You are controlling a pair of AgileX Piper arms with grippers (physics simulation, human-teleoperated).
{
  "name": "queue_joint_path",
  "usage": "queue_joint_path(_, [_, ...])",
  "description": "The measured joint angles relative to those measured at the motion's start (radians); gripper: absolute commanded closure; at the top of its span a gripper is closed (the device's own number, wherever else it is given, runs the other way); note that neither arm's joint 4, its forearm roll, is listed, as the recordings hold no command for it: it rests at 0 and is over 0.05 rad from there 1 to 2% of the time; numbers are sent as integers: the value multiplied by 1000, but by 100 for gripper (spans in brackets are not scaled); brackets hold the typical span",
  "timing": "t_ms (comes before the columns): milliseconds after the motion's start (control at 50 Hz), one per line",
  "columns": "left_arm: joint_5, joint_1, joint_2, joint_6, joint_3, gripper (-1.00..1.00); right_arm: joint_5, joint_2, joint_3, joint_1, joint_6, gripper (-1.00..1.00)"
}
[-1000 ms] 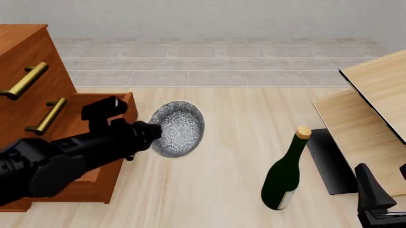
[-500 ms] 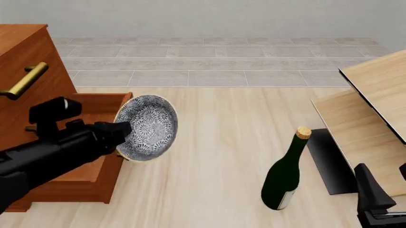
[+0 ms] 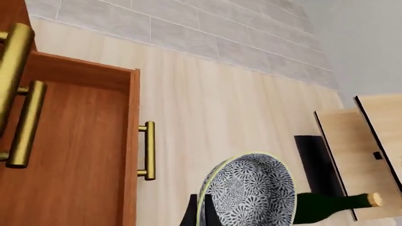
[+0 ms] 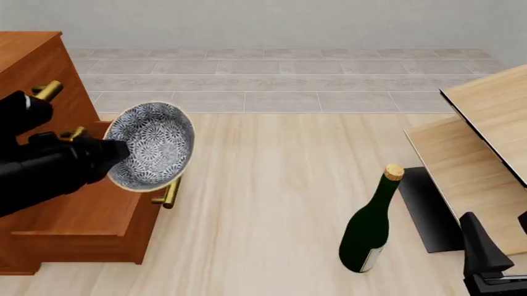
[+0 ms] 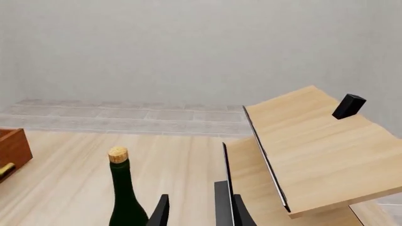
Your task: Put the bowl on top of the cabinet.
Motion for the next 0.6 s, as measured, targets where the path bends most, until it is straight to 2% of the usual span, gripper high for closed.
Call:
queue_joint_path(340, [215, 94, 128, -33, -208, 100, -1, 0, 0, -1, 2, -100])
queue_joint_path(600, [360, 220, 250, -79, -371, 100, 0, 0, 0, 3, -6, -100])
